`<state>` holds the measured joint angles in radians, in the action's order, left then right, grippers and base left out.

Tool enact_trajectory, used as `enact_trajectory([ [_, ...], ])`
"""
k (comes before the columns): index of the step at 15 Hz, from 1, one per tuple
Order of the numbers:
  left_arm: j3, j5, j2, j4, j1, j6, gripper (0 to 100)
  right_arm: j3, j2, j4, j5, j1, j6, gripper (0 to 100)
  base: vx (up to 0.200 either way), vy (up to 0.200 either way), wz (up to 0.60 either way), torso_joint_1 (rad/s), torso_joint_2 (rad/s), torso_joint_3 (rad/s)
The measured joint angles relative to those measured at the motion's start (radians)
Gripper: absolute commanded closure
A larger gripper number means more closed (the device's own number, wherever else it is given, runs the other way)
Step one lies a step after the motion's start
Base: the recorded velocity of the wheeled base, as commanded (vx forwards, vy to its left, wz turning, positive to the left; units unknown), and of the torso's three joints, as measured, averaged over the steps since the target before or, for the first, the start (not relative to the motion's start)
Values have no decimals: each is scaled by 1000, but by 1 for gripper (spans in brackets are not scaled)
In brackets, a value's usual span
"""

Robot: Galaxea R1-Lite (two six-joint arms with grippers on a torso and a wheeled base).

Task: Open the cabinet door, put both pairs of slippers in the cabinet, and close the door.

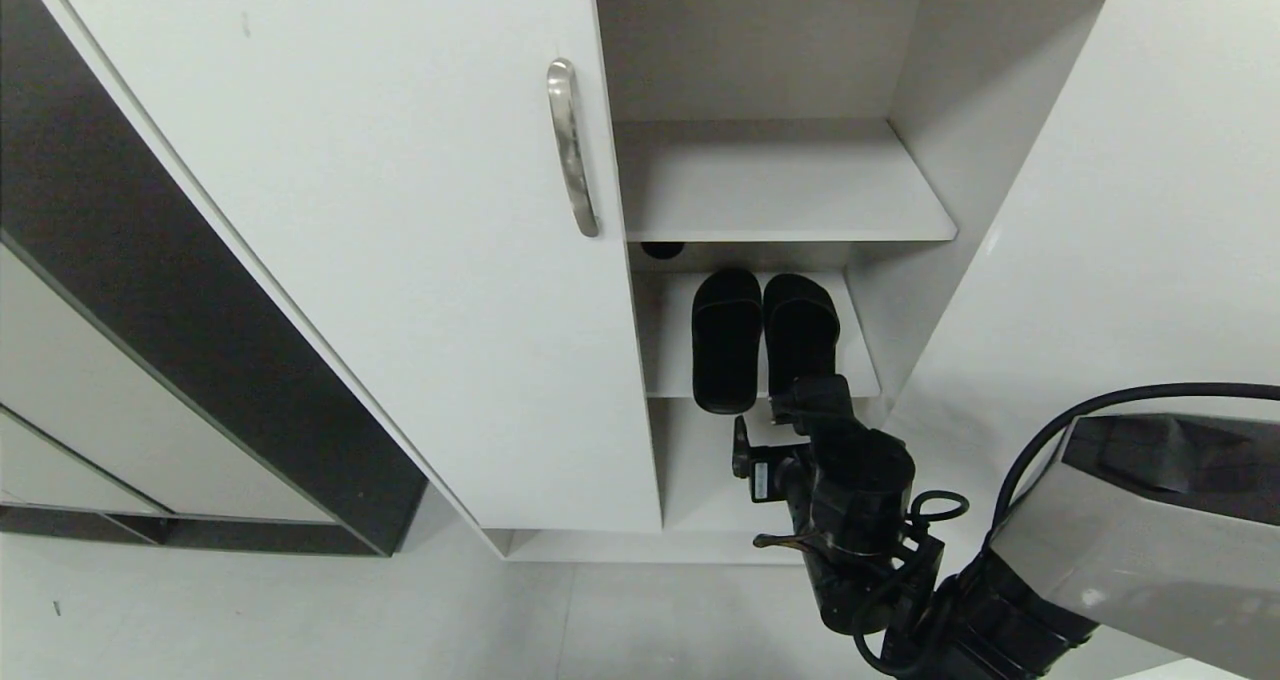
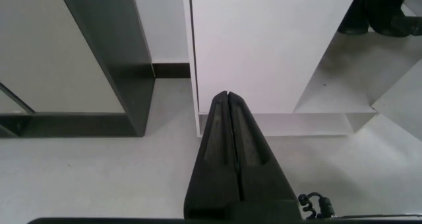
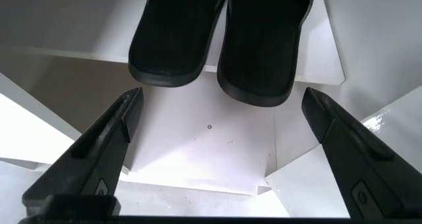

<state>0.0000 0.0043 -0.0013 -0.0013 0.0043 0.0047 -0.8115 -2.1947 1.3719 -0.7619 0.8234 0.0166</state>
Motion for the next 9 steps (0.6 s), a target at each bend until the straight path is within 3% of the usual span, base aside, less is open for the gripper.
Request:
enact_trajectory([
  [4,0,-1,0,0,0,0,100,-5,0,1,3,1,0,0,0,0,0,0,0,0],
  [9,0,-2,0,0,0,0,100,-6,0,1,3,1,0,0,0,0,0,4,3,169],
])
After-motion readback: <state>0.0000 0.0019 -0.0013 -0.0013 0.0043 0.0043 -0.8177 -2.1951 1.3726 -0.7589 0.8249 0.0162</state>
